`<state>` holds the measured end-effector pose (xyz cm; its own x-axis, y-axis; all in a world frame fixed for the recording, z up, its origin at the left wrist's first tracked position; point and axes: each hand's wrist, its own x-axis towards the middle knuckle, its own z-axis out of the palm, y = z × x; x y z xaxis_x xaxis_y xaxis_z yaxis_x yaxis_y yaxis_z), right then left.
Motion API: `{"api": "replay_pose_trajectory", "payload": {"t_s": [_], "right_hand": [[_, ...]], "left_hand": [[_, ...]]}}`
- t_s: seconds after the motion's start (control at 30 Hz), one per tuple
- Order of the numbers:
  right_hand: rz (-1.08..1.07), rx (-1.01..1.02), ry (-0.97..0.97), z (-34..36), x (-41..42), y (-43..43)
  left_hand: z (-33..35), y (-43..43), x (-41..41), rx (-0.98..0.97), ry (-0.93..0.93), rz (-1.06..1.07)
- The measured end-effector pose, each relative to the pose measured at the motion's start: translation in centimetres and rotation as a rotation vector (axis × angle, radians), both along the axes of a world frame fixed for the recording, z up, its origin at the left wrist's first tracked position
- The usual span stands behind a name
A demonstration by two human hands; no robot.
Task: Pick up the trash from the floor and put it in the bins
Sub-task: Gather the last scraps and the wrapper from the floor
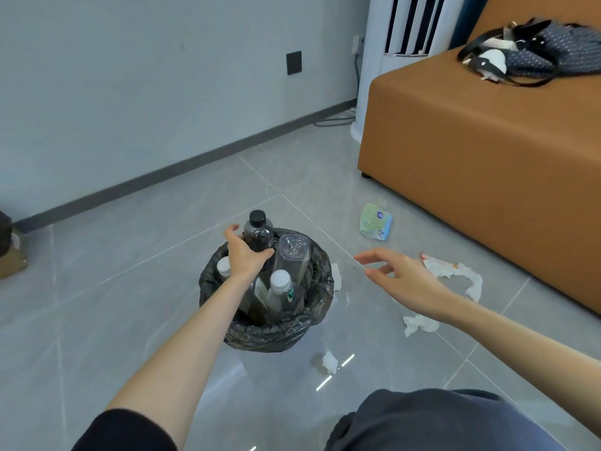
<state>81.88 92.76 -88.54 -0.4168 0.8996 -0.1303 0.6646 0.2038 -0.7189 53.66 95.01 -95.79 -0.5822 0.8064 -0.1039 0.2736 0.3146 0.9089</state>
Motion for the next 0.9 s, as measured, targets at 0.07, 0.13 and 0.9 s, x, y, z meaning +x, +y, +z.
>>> {"api": "replay_pose_trajectory", "payload": {"t_s": [0.07,0.13,0.9], "right_hand": [[-0.008,-0.005,0.010,-0.3,0.1,0.2],[-0.020,-0.019,0.021,-0.6,0.2,0.4],[-0.266,-0.236,0.019,-7.5,7.5,1.8]], "left_hand": [[0.4,0.0,0.0,0.015,-0.015,0.008],[0.9,-0.4,0.2,0.053,0.006,0.017],[-9.7,-4.4,15.7,-0.196,0.267,-0.819]]}}
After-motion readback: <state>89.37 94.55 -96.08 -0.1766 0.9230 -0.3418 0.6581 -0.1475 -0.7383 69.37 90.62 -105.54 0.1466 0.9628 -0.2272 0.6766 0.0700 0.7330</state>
